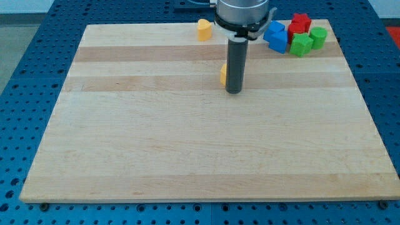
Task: Move the yellow hexagon into the bottom side of the yellow heart
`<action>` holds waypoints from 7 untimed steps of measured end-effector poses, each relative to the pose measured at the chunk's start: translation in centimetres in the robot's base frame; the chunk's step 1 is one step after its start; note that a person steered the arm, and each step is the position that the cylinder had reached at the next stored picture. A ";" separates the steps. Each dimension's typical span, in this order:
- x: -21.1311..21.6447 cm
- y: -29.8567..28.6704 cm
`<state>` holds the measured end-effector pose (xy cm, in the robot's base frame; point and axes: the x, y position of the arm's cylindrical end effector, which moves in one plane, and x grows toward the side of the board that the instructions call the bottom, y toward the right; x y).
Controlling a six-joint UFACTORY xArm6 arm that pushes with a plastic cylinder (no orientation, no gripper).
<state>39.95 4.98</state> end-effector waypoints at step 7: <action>-11.7 -3.4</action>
